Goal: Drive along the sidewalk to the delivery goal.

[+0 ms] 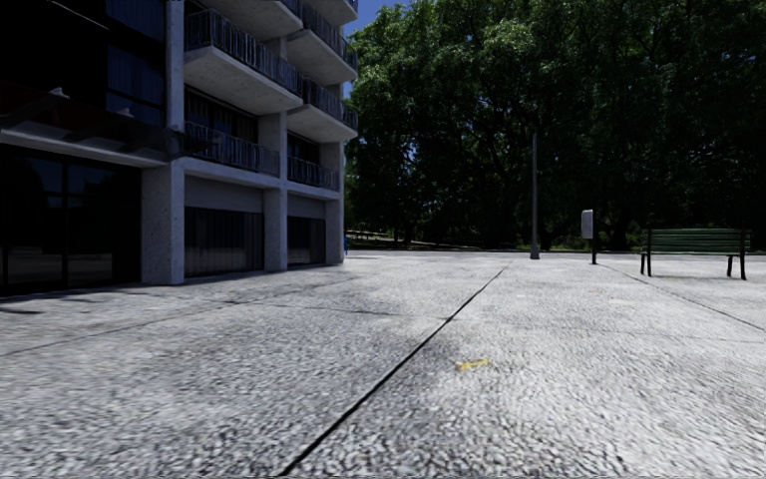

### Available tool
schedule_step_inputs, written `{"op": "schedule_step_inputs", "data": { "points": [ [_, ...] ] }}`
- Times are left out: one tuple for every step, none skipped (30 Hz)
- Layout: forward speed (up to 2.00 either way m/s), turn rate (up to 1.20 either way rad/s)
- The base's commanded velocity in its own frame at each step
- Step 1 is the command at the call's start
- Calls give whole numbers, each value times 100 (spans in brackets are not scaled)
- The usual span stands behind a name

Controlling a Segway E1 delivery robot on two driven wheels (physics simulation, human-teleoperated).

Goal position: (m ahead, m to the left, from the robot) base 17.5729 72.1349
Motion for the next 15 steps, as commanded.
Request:
{"op": "schedule_step_inputs", "data": {
  "points": [
    [200,0],
    [200,0],
    [200,0],
    [200,0],
    [200,0],
    [200,0],
    [200,0],
    [200,0],
    [200,0],
    [200,0],
    [200,0],
    [200,0],
    [200,0],
    [200,0],
    [200,0]
  ]
}}
